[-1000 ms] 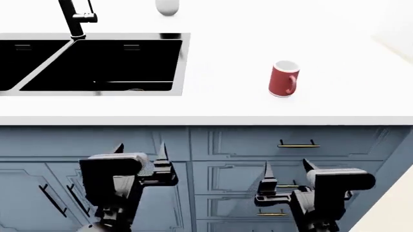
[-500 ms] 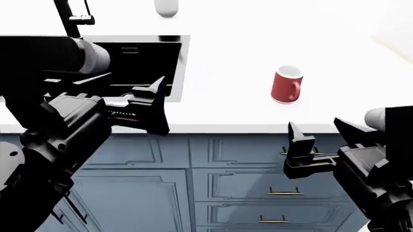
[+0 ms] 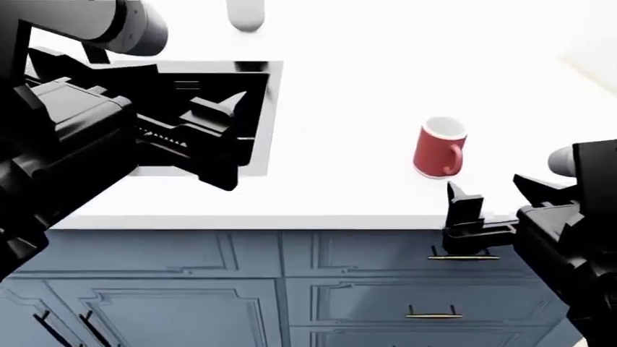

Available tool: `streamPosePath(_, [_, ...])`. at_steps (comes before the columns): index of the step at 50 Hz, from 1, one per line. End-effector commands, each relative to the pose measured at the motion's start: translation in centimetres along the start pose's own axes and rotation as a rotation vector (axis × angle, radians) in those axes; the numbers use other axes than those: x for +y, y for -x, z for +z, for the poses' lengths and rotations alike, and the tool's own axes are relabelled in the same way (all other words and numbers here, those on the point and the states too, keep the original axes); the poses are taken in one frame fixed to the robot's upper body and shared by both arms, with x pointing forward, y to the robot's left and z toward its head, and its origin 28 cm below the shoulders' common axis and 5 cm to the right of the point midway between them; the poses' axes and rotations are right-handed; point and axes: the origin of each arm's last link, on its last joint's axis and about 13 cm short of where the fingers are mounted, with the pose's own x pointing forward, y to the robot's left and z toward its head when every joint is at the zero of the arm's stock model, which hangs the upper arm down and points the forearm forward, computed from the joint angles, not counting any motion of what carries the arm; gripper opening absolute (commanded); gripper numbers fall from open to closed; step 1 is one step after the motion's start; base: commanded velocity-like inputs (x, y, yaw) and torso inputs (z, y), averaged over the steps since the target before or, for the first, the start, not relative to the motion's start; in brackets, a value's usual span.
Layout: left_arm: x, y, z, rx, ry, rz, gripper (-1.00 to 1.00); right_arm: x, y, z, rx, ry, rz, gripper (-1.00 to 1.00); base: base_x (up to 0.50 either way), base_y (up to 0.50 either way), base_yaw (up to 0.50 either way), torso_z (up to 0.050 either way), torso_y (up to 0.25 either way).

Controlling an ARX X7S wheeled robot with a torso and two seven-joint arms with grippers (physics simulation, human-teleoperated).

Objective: Pick the mug and mug and place them in the sink. Then turn on the water.

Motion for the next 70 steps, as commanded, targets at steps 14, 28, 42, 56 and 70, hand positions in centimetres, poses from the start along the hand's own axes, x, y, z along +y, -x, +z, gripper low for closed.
streamPosePath(14, [-0.3, 1.1, 0.9, 0.011, -0.022, -0.031, 1.00, -1.6, -5.0, -1.6, 0.062, -0.038, -0.020, 1.00, 0.18, 0.00, 0.00, 0.000, 0.000])
streamPosePath(28, [1.2, 3.3, -0.3, 0.018, -0.015, -0.033, 1.00, -0.7, -6.6, -3.4, 0.132, -0.024, 0.004, 1.00, 0.00, 0.00, 0.00, 0.000, 0.000])
streamPosePath(42, [0.8, 1.6, -0.2, 0.033, -0.007, -0.039, 1.00, -3.3, -10.9, -2.3, 0.100, 0.029, -0.014, 1.00, 0.00, 0.00, 0.00, 0.000, 0.000])
streamPosePath(56, [1.2, 1.2, -0.7, 0.040, 0.010, -0.027, 1.00, -3.3, -11.4, -2.1, 0.109, 0.041, -0.009, -1.00, 0.00, 0.00, 0.00, 0.000, 0.000])
streamPosePath(70, [1.0, 1.8, -0.6, 0.035, 0.010, -0.023, 1.00, -1.4, -6.7, 1.3, 0.024, 0.033, 0.073, -1.00, 0.00, 0.00, 0.00, 0.000, 0.000])
